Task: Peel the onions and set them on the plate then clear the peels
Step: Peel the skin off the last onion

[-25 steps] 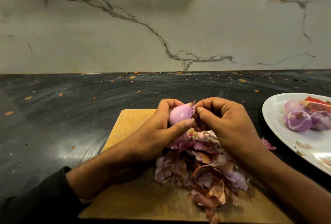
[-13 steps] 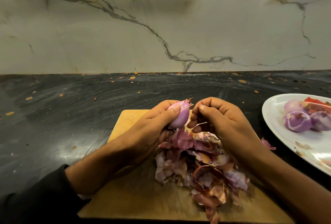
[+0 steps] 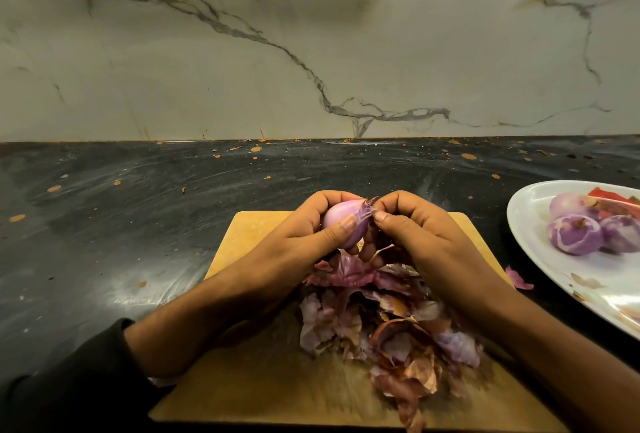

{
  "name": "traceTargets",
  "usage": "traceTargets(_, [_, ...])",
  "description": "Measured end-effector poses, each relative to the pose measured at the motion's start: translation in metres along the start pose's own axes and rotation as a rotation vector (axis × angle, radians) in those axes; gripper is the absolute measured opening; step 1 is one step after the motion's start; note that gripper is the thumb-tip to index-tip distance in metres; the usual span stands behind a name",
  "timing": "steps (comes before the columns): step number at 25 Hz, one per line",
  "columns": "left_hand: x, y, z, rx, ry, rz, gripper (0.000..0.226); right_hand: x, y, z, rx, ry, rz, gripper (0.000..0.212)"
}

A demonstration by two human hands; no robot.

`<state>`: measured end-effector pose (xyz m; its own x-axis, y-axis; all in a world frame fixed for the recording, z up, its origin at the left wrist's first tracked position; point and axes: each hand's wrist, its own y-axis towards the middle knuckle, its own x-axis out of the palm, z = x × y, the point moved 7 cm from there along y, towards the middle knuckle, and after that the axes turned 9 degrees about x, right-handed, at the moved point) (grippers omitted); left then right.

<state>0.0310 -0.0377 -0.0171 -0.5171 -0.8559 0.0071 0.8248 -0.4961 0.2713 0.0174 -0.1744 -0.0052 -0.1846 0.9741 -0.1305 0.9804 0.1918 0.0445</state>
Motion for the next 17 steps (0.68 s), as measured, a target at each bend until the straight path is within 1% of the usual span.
traceTargets(3, [-0.0006,0.001,0.0019,0.012,-0.018,0.001,0.038,0.0003,-0.0006,0.0003,0.011,0.051,-0.025,0.016])
traceTargets(8, [0.0019,-0.0007,0.0016,0.009,0.003,-0.011,0.038,-0.0008,0.0011,0.0012,-0.001,0.0,0.007,0.015])
traceTargets(13, [0.0023,-0.0005,0.0031,0.023,0.029,-0.008,0.036,-0.0008,0.0013,0.0024,0.014,0.051,-0.011,0.018])
traceTargets(17, [0.0042,-0.0022,0.0047,0.017,0.062,-0.014,0.038,-0.0022,-0.0012,-0.0022,-0.03,-0.047,0.016,0.017])
